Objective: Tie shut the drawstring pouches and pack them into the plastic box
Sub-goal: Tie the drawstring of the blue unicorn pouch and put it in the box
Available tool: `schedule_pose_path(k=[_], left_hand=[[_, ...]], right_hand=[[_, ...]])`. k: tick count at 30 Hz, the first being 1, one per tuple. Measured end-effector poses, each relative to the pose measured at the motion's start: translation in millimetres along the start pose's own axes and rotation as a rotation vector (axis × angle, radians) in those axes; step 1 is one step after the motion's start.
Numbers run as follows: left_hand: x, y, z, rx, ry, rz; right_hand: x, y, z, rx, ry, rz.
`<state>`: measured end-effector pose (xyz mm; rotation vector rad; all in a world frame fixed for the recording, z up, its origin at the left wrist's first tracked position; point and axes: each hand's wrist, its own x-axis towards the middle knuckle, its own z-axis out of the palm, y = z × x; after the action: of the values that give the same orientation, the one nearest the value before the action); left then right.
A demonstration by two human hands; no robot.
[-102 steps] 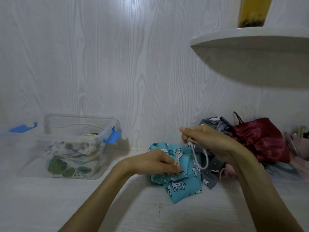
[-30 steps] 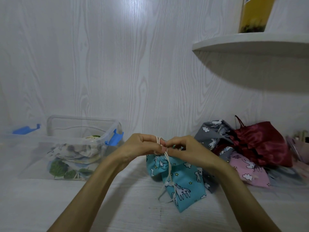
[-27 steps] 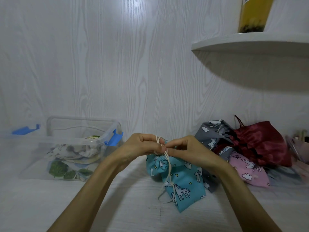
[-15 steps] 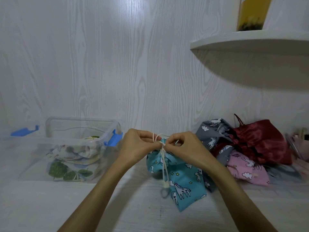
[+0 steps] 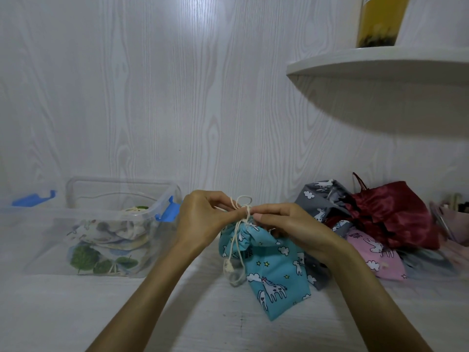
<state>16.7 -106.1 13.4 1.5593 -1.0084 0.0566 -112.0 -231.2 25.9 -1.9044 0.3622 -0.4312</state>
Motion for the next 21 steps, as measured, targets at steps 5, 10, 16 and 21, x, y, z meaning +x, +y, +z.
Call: schedule_pose_path(k=[5, 10, 16, 21], left_hand=[[-1.5, 0.9, -0.9, -0.073, -0.069, 0.029], [0.3, 3.2, -2.2, -0.153, -0.157, -0.036], [6.3, 3.0, -9.1, -0.306, -0.227, -0.197], [11.1, 3.1, -11.4, -0.224, -0.05, -0.157]], right_hand=[[1.7, 0.0, 1.2, 0.109, -0.017, 0.015], [-3.3, -4.0, 1.7, -0.014, 0.113, -0.012], [-1.6, -9.9, 2.4, -0.509, 0.413, -0.27], [6.8, 8.9, 0.2, -1.089, 0.752, -0.681]])
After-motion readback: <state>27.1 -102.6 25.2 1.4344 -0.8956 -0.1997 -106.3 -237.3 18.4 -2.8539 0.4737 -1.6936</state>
